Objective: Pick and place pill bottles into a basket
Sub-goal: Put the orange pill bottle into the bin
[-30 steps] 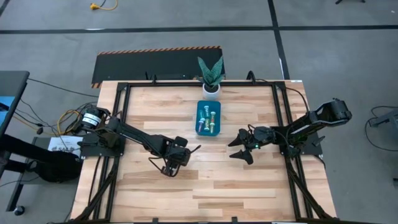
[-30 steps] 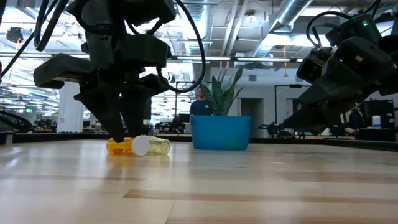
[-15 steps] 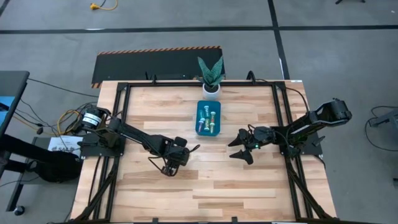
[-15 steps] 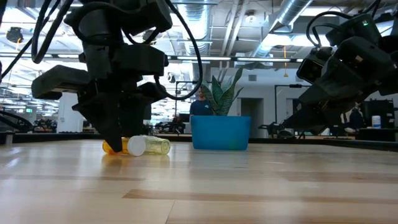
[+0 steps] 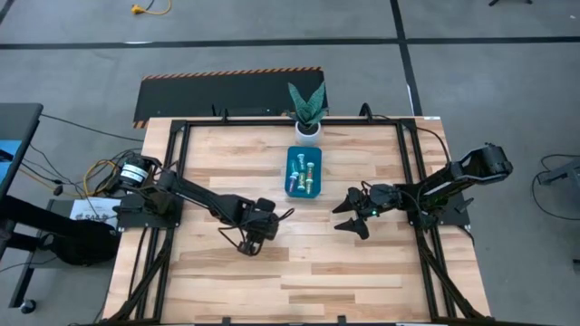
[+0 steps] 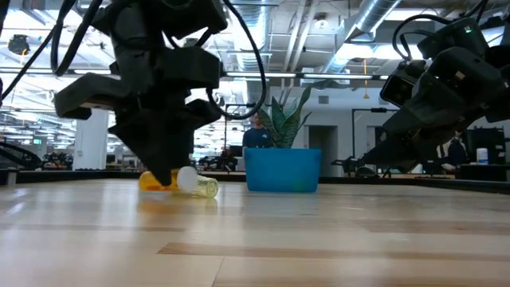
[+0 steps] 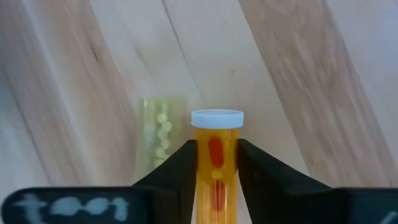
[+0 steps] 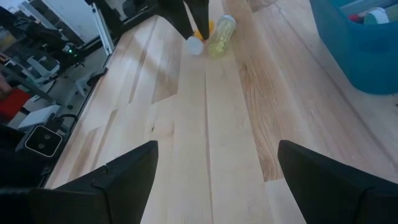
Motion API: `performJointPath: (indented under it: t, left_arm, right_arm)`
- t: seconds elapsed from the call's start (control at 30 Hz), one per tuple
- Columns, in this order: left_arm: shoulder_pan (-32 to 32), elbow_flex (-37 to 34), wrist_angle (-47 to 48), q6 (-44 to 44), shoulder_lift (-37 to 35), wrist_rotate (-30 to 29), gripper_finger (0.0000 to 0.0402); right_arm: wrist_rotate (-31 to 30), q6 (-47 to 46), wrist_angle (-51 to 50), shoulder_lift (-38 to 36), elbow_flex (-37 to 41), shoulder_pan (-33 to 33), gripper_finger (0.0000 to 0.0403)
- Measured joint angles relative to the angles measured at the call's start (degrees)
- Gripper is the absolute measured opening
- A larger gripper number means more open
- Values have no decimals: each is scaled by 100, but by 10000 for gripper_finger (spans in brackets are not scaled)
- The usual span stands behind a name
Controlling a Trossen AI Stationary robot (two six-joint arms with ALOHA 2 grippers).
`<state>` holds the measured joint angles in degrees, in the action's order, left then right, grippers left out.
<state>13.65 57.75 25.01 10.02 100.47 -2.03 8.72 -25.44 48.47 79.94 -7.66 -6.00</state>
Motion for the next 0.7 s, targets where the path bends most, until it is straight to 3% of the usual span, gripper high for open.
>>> performJointPath:
  t: [0.23, 0.43, 0.7]
  left_arm:
    - [-13, 465, 561, 28, 0, -204, 80]
    - [-66, 1115, 777, 544, 0, -845, 90]
    - [-766, 2123, 563, 1030, -2, -1360, 91]
  right_arm:
    - [-5, 45, 0, 0, 0, 0, 327]
    - [-10, 155, 4, 0, 0, 0, 327]
    - [-22, 310, 133, 0, 0, 0, 327]
